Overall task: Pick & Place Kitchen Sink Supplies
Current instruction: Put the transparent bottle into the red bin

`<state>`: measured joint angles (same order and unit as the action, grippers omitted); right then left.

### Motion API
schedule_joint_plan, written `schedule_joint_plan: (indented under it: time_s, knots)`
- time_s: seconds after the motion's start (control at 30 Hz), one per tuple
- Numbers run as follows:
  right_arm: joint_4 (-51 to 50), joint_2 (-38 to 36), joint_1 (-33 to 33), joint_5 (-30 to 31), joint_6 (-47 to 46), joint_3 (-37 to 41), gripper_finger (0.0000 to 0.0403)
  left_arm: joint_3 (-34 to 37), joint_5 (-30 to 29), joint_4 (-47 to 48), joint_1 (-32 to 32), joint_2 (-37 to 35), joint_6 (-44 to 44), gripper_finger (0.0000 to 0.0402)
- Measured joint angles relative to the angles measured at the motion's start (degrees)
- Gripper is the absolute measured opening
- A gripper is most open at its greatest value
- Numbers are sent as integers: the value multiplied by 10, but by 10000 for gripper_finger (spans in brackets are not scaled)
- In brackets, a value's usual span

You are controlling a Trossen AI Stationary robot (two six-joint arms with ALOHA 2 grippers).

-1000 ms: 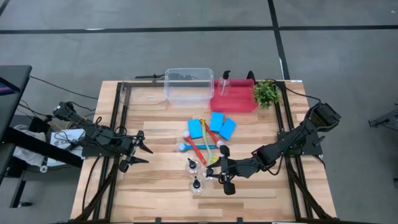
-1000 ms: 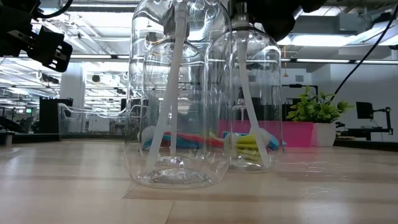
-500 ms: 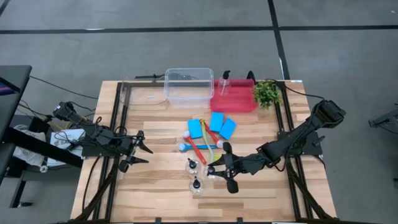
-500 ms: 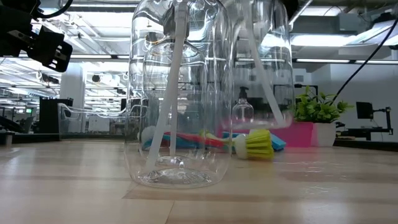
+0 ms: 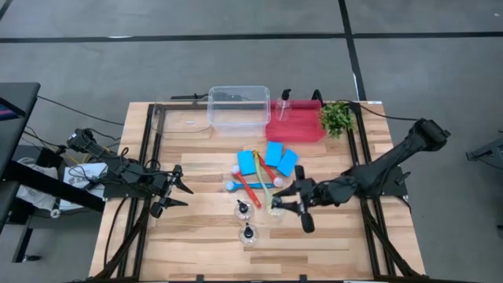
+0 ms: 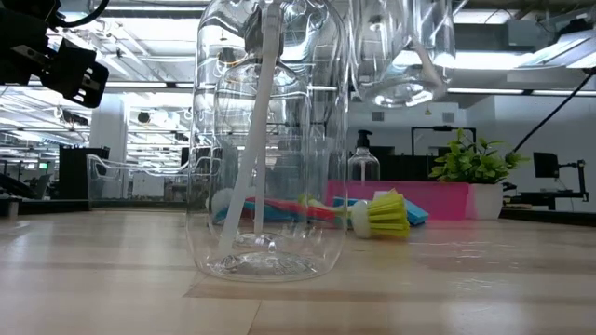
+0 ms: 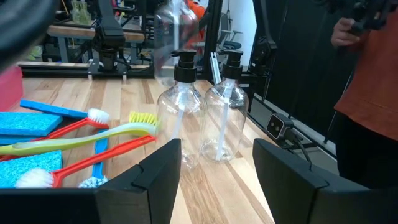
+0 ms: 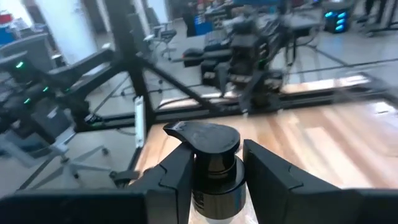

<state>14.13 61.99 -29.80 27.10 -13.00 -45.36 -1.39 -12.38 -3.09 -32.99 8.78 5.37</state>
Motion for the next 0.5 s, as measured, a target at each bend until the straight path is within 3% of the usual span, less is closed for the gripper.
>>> schedule_joint_plan:
  time_s: [0.5]
  knots:
    - [-37, -113, 103, 20, 85, 0, 112, 0, 0, 0, 0, 0, 0, 202]
